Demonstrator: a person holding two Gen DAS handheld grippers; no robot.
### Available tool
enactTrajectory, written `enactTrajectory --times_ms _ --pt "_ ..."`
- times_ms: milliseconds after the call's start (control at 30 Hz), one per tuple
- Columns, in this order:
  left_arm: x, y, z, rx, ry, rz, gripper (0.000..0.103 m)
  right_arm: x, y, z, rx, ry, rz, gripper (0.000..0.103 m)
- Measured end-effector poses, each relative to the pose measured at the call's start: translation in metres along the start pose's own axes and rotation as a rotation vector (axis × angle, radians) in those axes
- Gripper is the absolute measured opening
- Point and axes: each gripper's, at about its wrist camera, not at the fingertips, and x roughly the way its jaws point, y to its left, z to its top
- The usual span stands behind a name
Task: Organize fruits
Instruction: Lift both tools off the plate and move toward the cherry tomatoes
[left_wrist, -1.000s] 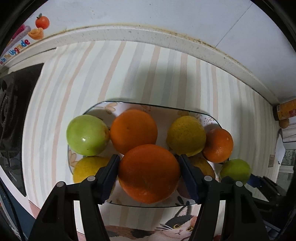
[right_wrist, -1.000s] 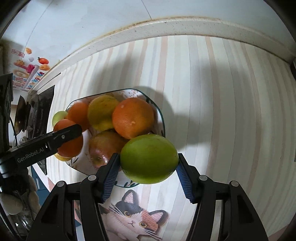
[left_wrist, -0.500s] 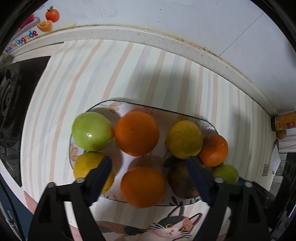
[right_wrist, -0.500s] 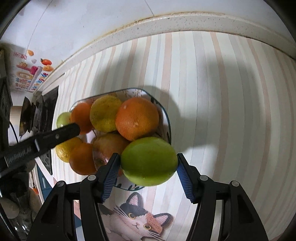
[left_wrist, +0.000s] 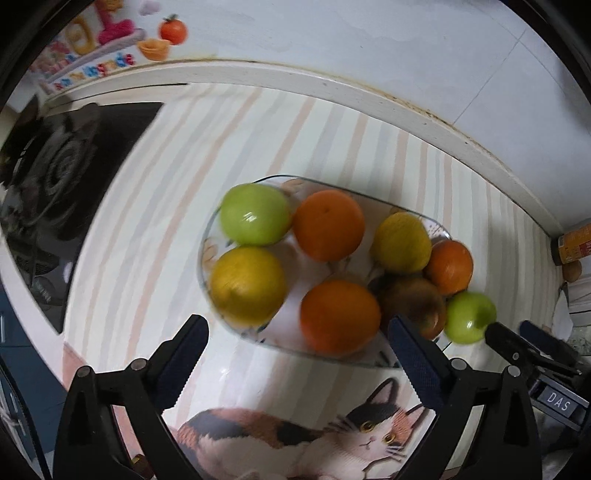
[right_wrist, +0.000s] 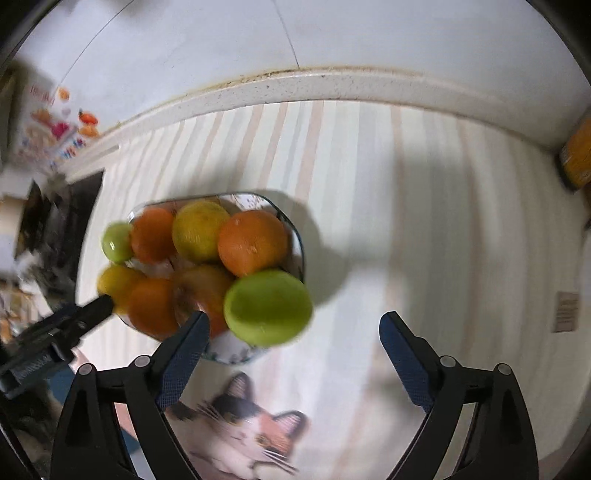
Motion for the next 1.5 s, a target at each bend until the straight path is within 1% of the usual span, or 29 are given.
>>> enactTrajectory --times_ms 100,200,267,367,433,633,833,1100,1300,1500 --pt "-0.01 0.007 -0.02 -0.014 -0.013 0.022 0.1 -0.012 0.006 -0.014 -0.05 -0.011 -0.039 0.095" --pt "-0.02 0.009 -0.037 -0.021 -0.025 0.035 0.1 -0.026 0.008 -0.025 -0.063 -0.025 -0.031 0.095" --pt "-0.029 0.009 -0.046 -0.023 -0.038 0.037 0.1 -0.04 0.011 -0.033 -0.083 -0.05 -0.033 0.095" --pt "-0.048 0.007 -0.058 -0.021 -0.075 0.036 0.1 -0.063 0.018 -0.045 -0.12 -0.094 -0.042 0.095" --pt "-0.063 0.006 -0.068 -0.013 -0.107 0.051 0.1 -0.078 0.021 -0.053 -0.138 -0.115 -0.039 0.095" --pt "-0.107 0.0 -0.09 -0.002 -0.195 0.051 0.1 -0.12 0.028 -0.075 -0.168 -0.17 -0.019 0.095" --pt "-0.147 -0.005 -0.109 0.001 -0.25 0.021 0.1 -0.16 0.025 -0.095 -0.184 -0.212 -0.006 0.095" --pt "-0.197 -0.017 -0.131 0.017 -0.32 0.002 0.1 -0.216 0.022 -0.124 -0.217 -0.284 0.021 0.095" --pt "-0.218 -0.022 -0.144 0.021 -0.349 -0.007 0.1 -0.244 0.019 -0.137 -0.221 -0.319 0.039 0.095" --pt "-0.226 -0.023 -0.153 0.016 -0.353 -0.011 0.1 -0.263 0.018 -0.145 -0.219 -0.341 0.079 0.095"
